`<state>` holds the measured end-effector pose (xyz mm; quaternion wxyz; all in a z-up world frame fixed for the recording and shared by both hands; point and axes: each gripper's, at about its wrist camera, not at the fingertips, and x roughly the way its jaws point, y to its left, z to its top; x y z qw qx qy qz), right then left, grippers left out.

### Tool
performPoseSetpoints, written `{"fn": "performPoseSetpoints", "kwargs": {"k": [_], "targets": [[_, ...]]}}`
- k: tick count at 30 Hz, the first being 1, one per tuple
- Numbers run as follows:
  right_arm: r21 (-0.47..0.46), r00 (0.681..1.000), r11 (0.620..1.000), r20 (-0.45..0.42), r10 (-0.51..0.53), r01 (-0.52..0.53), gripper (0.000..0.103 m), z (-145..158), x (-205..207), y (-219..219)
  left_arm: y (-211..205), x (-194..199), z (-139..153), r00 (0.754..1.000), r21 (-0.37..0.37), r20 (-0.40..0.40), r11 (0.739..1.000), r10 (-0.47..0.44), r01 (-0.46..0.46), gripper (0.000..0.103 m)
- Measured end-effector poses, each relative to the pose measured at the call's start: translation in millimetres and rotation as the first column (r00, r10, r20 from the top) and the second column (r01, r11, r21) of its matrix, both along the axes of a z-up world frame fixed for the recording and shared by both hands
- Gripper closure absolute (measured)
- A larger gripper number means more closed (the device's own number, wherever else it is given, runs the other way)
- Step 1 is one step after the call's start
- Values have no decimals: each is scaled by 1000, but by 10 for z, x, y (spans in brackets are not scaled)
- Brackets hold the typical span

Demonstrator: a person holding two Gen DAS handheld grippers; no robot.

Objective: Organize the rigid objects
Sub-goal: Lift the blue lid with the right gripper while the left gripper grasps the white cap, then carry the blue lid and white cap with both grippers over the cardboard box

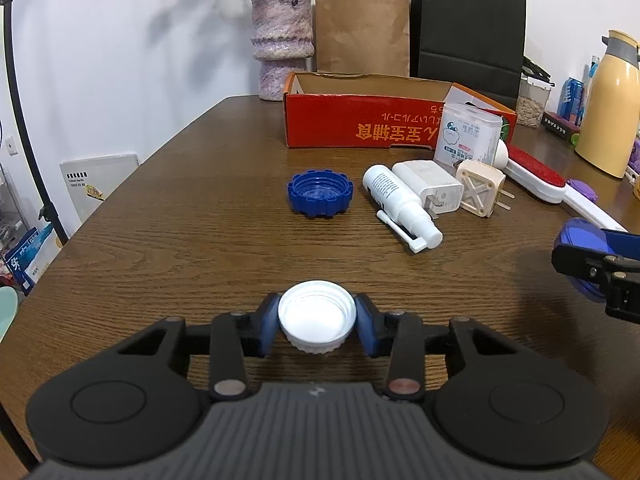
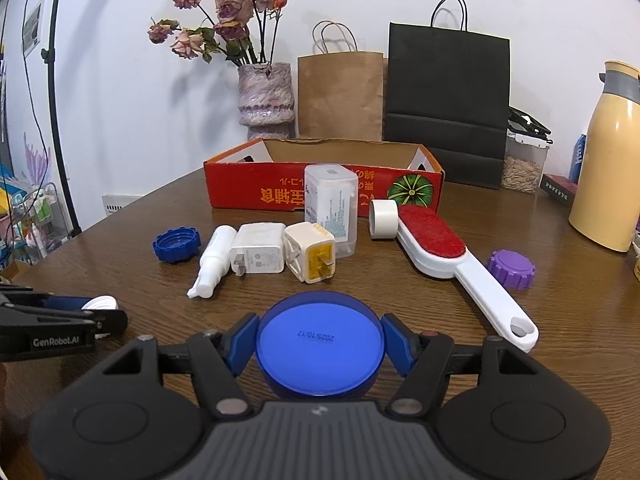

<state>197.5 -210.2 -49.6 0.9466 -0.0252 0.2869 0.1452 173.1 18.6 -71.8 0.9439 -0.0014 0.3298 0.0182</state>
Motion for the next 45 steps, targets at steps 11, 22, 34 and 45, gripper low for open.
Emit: {"fn": "performPoseSetpoints", "kwargs": {"k": [11,22,34,45], "targets": [[0,1000,1000,15,-9,9,37,58,1,-73,-46,23,119,999,-1,34,1000,1,-1,62],[1,999,1000,51,-19,19,38,214,130,-119,-156,161,388,995,-12,95,1000,-11,13,62],[14,995,999,92,-32,31,38,411,415,-155,-260,477,652,990,-6,139,1000,-19,20,62],[35,992,998,113,-46,42,38,532,758,-175,-321,840,827,987,-31,163,999,-13,19,62]]}}
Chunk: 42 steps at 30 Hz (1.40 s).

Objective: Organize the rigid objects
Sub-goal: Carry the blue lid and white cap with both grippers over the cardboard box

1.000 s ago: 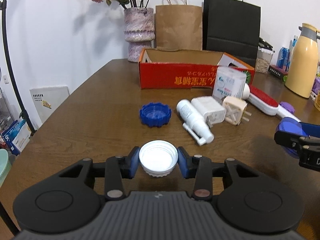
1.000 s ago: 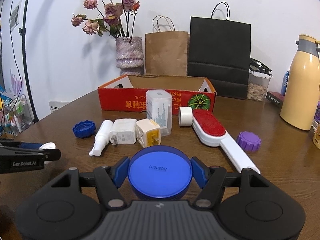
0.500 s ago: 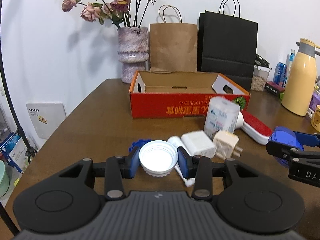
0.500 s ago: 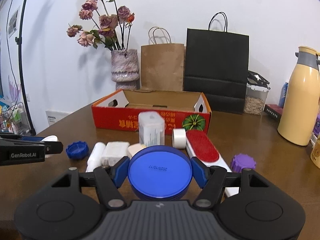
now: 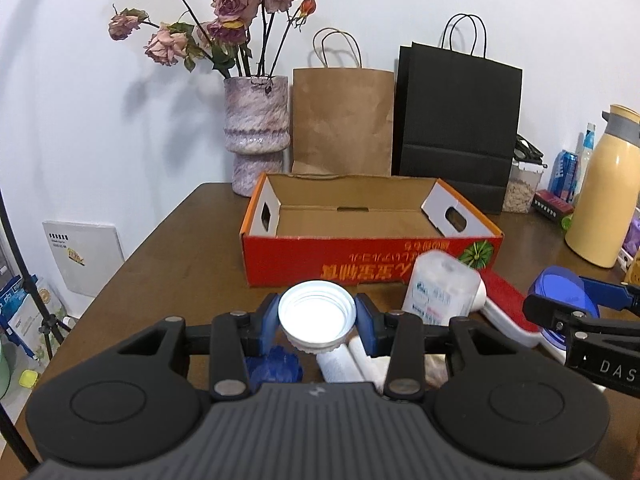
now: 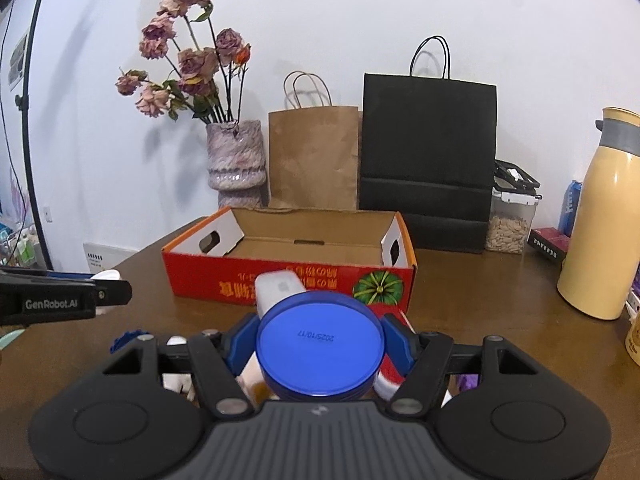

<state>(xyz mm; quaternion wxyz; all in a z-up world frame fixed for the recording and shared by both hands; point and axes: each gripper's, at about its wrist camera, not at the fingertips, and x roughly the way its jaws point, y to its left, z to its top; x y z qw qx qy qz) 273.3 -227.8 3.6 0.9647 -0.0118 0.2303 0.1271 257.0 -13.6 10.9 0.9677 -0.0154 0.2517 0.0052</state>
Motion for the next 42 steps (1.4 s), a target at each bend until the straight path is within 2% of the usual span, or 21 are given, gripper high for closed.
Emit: {"fn": "performPoseSetpoints", "kwargs": {"k": [12,42], "targets": [[18,999,1000,35,-21,21,38,92,421,2,-48,423,71,1000,-14,20,1000,16,-16,62],[14,997,998,46,-56,56,38,87,1699,170,-128,1571,130,995,-45,39,995,90,-88,62]]}}
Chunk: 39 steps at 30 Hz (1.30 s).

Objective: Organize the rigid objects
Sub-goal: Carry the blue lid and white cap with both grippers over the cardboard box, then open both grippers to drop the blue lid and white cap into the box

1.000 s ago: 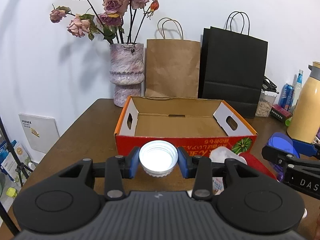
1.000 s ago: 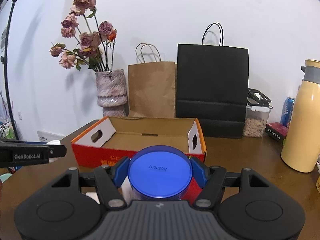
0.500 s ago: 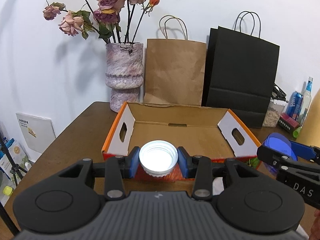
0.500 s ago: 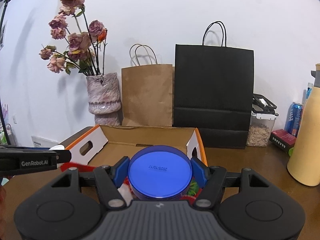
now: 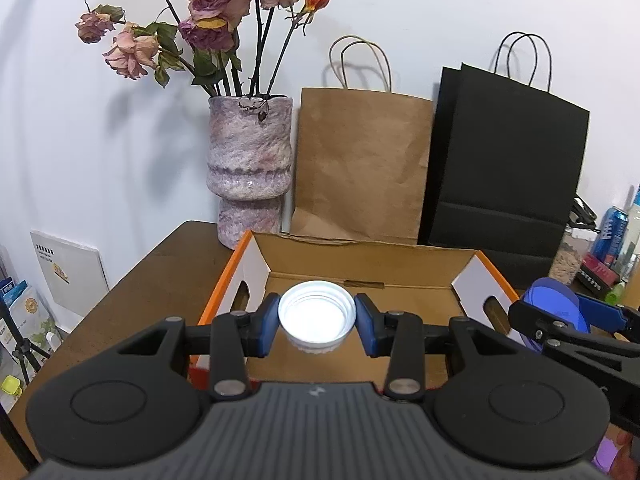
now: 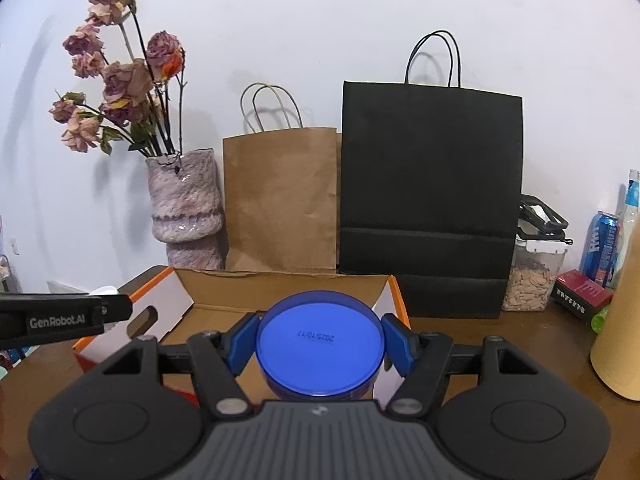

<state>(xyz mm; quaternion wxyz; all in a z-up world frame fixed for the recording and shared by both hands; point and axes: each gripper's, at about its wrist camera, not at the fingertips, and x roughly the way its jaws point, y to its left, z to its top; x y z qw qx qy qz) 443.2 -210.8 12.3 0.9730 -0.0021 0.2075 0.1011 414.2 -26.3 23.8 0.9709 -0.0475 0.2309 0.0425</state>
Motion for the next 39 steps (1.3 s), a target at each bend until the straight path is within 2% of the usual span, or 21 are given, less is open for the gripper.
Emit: {"fn": "performPoseSetpoints", "kwargs": {"k": [18,28,30,31,32,33,34,35,39], "targets": [[-38,998,999,-68,17,-19,38,-207,818,196,58,718,-169,998,43,-43,998,38,-36,62],[-60,993,997,-110,37,-43,37,-331,947,256,101,910,-312,994,66,-94,997,52,-46,62],[-55,992,997,-116,43,-50,36,-336,945,248,118,908,-307,994,68,-93,996,57,-51,54],[-53,992,997,-117,44,-50,32,-337,945,246,124,912,-303,993,70,-96,996,62,-56,37],[-56,992,997,-119,39,-46,14,-339,947,245,125,911,-302,993,76,-98,995,70,-62,18],[-59,992,997,-118,34,-41,0,-342,946,238,124,916,-297,992,84,-98,994,74,-66,12],[-61,994,998,-109,28,-35,0,-345,941,234,118,914,-290,993,95,-92,993,78,-70,3],[-59,994,998,-104,29,-35,0,-342,934,228,112,905,-282,993,101,-84,992,81,-72,0],[-54,994,998,-109,20,-26,0,-338,939,203,101,891,-261,994,103,-81,992,75,-66,0]]}}
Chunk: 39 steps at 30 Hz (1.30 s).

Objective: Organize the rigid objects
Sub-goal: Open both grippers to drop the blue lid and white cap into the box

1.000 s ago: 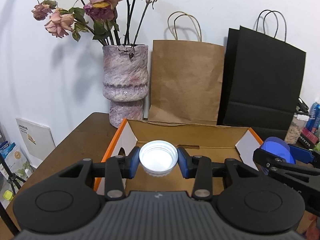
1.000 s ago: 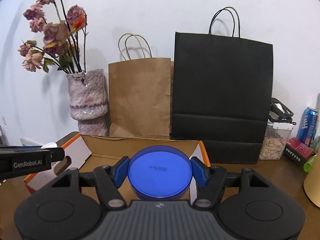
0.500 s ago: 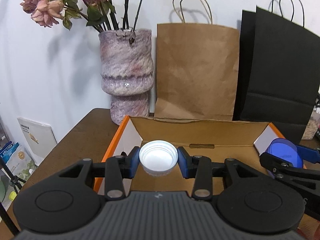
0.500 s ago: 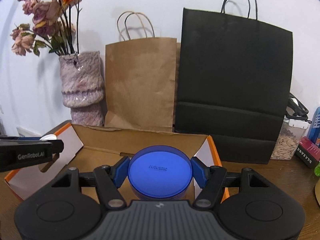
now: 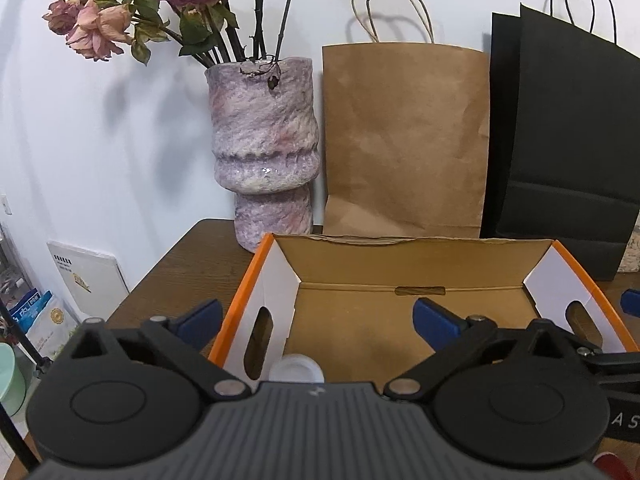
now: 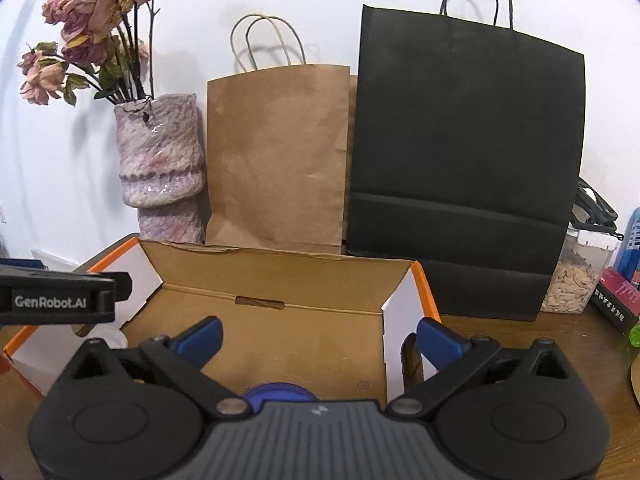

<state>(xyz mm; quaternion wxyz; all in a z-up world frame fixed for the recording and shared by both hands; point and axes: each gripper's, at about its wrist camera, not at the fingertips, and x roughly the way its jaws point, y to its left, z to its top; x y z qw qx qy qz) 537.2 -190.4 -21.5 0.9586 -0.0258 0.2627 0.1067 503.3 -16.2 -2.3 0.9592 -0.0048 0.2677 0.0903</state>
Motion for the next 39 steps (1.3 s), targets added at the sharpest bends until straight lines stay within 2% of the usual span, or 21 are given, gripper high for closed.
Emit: {"fn": "performPoseSetpoints", "kwargs": {"k": [20,39], "targets": [[5,1000,1000,0,-4,4,0,61,-68,-42,-46,-140,100,1000,6,24,1000,-19,19,0],[2,1000,1000,21,-13,13,0,164,-509,-242,-181,-622,154,996,27,55,997,-74,72,0]]}}
